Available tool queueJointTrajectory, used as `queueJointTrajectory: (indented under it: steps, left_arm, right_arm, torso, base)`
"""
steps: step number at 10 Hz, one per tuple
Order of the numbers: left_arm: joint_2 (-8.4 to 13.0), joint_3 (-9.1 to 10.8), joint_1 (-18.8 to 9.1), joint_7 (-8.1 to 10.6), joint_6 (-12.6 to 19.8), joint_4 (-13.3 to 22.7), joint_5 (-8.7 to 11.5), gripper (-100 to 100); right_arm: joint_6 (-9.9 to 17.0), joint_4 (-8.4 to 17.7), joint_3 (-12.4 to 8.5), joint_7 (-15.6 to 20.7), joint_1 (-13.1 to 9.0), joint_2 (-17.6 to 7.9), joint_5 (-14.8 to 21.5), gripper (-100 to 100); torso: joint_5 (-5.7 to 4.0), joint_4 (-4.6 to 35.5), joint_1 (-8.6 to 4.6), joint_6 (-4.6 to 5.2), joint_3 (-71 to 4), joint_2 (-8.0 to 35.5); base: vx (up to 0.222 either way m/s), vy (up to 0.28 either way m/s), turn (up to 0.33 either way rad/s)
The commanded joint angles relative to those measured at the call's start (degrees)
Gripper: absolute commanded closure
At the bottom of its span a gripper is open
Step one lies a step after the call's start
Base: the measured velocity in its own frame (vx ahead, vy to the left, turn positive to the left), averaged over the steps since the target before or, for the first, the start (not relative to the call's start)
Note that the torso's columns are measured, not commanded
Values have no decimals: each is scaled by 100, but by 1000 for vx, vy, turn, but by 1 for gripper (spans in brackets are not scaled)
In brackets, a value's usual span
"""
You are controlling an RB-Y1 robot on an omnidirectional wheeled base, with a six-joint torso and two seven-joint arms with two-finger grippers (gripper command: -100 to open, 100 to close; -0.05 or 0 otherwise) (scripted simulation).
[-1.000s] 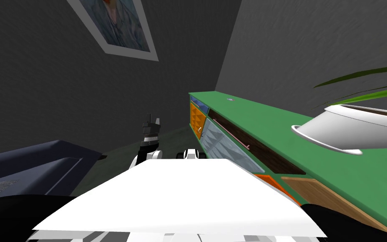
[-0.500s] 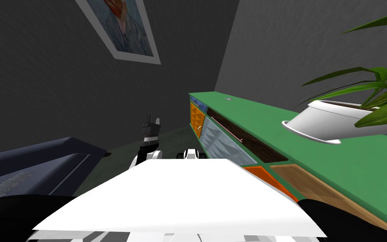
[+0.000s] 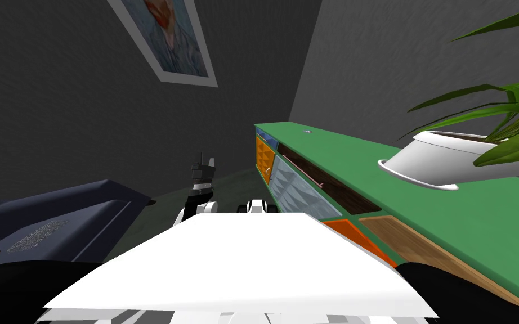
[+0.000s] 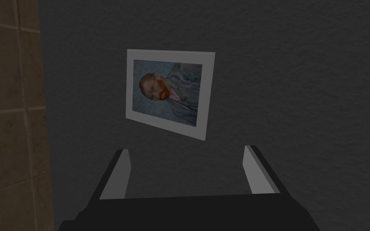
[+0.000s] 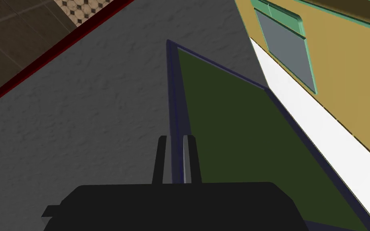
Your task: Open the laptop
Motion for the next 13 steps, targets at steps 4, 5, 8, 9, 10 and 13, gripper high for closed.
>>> queueJointTrajectory:
  steps: [4, 5, 8, 9, 10, 13]
  left_arm:
    - [0, 0, 1, 0, 0, 0, 0, 0]
    - [0, 0, 1, 0, 0, 0, 0, 0]
    - [0, 0, 1, 0, 0, 0, 0, 0]
    - [0, 0, 1, 0, 0, 0, 0, 0]
    - [0, 0, 0, 0, 0, 0, 0, 0]
    - [0, 0, 0, 0, 0, 0, 0, 0]
  right_arm:
    - [23, -59, -95, -394, 309, -105, -145, -100]
    - [20, -56, -126, -458, 398, -147, -166, -100]
    - [7, -46, -253, -714, 751, -316, -248, -100]
    - [78, -163, -226, -665, 703, -240, -230, -100]
    - [68, -162, -219, -680, 720, -248, -225, 0]
    - [63, -167, -209, -677, 717, -250, -222, 0]
  torso:
    - [12, 1, 8, 4, -2, 1]
    - [12, 2, 11, 4, 0, 3]
    - [3, 4, 1, 5, 5, 7]
    - [0, 5, -3, 4, 7, 8]
    - [-2, 12, -4, 3, 16, 13]
    - [1, 6, 1, 5, 8, 10]
  base:
    - [4, -9, -39]
    - [6, -13, -30]
    - [5, -10, -46]
    - [0, 0, 0]
    - [0, 0, 0]
    - [0, 0, 0]
